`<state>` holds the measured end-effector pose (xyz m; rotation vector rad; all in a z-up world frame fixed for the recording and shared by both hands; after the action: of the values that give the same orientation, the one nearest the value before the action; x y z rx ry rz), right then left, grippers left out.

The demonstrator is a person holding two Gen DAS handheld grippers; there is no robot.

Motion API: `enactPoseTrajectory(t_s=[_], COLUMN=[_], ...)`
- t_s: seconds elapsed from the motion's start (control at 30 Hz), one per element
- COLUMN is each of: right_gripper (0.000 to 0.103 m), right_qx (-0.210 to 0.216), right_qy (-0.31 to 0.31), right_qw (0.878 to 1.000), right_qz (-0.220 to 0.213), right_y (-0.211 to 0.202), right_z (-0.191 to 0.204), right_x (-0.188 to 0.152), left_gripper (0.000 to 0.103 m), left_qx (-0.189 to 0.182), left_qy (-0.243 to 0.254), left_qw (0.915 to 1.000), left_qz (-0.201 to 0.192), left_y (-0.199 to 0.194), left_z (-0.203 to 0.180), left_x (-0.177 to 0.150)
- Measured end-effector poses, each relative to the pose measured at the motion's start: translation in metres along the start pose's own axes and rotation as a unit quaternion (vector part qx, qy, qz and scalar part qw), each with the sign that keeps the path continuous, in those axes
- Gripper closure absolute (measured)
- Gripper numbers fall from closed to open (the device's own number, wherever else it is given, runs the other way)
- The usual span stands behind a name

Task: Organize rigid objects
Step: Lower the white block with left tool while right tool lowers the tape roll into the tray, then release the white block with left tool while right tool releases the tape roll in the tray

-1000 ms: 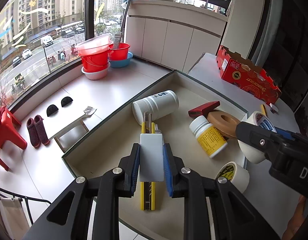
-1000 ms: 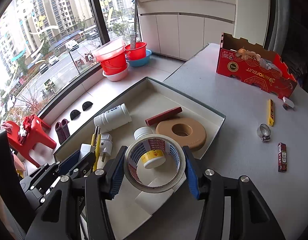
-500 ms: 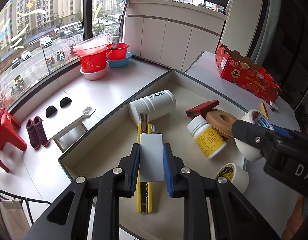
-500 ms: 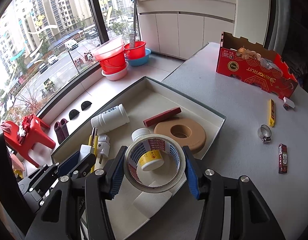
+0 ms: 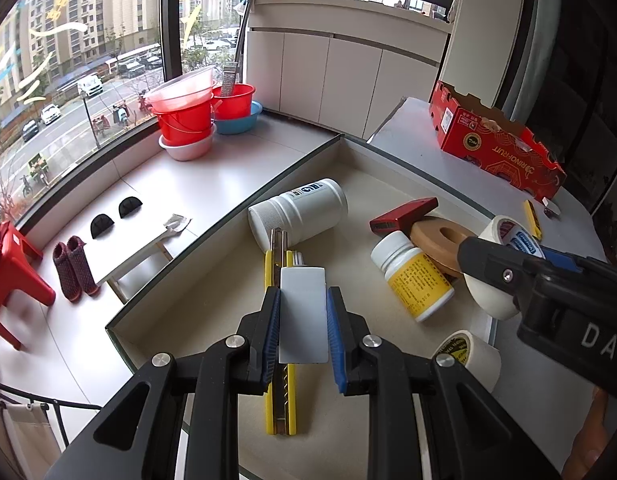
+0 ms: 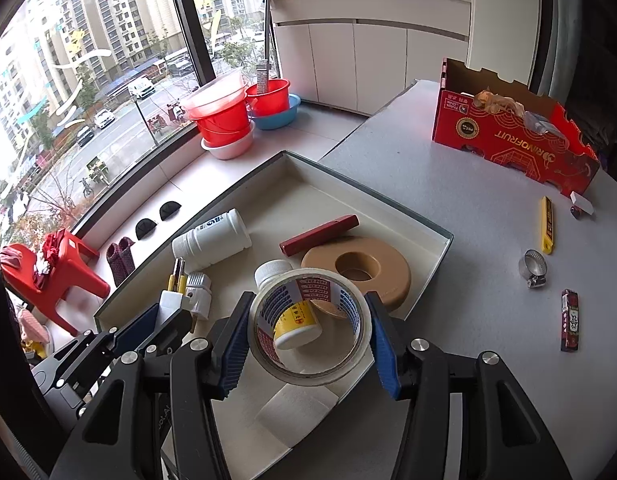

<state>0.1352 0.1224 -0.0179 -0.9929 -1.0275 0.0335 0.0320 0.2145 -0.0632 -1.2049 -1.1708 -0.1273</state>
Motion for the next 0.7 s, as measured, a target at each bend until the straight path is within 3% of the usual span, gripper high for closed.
enactPoseTrajectory(t_s=[0.43, 0.5, 0.57, 0.63, 0.67, 0.7], right_gripper=[0.049, 0.049, 0.047, 0.026, 0.01, 0.008], right_qx=[0.003, 0.005, 0.012, 0.008, 0.008, 0.01], right_qy=[0.004, -0.002, -0.009, -0.014, -0.014, -0.016], right_qw=[1.0, 1.0, 1.0, 1.0, 1.0, 1.0], right_qz=[0.006, 0.012, 0.017, 0.011, 0.001, -0.011], right_y=[0.015, 0.022, 0.027, 0.025, 0.022, 0.017], right_z=[-0.005, -0.005, -0.003, -0.003, -0.003, -0.004], right_x=[0.003, 0.003, 0.001, 0.0, 0.001, 0.002], left_gripper=[0.078, 0.066, 0.019, 0.014, 0.013, 0.007], left_qx=[0.003, -0.003, -0.001, 0.0, -0.001, -0.001], left_qy=[0.013, 0.013, 0.01, 0.007, 0.008, 0.01], left_qw=[0.9999, 0.9999, 0.9999, 0.9996, 0.9996, 0.9997], left_qz=[0.001, -0.004, -0.013, -0.026, -0.025, -0.022], left_y=[0.008, 0.008, 0.006, 0.001, 0.001, 0.001], left_z=[-0.006, -0.007, -0.006, -0.005, -0.006, -0.006], left_x=[0.003, 0.003, 0.003, 0.004, 0.005, 0.005])
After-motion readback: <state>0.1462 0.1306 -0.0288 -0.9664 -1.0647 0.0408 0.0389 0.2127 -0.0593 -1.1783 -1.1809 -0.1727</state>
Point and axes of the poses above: each gripper's, at about its wrist camera, not at the fingertips, and y roughly the way its jaws point, z to its left, x to its top, the point moved 3 cm from there along y, roughly the way its jaws point, and after that the axes turned 9 degrees about -z, right-handed, at the moved point
